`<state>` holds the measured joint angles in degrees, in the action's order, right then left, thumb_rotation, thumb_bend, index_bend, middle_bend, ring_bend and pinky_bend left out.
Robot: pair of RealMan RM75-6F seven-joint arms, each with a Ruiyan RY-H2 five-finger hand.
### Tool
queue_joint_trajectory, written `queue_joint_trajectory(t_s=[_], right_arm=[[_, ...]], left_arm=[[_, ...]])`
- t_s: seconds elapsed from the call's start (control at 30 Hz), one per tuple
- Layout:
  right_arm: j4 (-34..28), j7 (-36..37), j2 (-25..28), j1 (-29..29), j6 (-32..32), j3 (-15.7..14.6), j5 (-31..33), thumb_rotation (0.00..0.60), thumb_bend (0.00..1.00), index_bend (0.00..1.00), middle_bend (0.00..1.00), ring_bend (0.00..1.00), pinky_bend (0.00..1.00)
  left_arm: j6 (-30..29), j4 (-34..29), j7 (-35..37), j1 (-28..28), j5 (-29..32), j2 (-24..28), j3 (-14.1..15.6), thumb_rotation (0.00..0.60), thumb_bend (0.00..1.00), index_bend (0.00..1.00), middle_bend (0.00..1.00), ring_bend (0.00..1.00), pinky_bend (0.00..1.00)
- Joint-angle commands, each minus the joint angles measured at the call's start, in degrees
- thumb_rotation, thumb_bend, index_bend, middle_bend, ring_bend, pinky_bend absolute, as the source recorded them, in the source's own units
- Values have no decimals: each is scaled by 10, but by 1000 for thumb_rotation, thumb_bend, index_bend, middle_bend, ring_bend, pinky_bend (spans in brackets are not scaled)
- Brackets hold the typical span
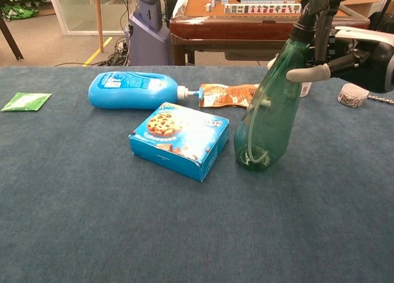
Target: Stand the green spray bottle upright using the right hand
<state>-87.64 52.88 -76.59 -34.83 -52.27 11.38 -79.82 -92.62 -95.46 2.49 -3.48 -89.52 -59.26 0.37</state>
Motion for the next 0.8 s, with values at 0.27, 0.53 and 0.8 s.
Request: queue_joint_trajectory(t_s=[0.27, 0.53, 0.8], right_arm=[[-4, 1, 12, -6, 4, -7, -17, 600, 77, 301, 216, 85, 25], [-7, -2, 28, -10, 4, -13, -32, 600, 0, 140, 128, 22, 0], [-13, -8, 38, -10, -1, -17, -34, 600, 0, 93, 100, 10, 0]], left_arm=[[0, 2, 2, 0, -1, 0, 0, 600, 255, 306, 47, 47, 30], [0, -1, 0, 1, -2, 1, -1, 600, 255, 313, 47, 47, 30], [0, -2, -1, 2, -2, 1, -1, 600, 255, 314, 47, 47, 30]])
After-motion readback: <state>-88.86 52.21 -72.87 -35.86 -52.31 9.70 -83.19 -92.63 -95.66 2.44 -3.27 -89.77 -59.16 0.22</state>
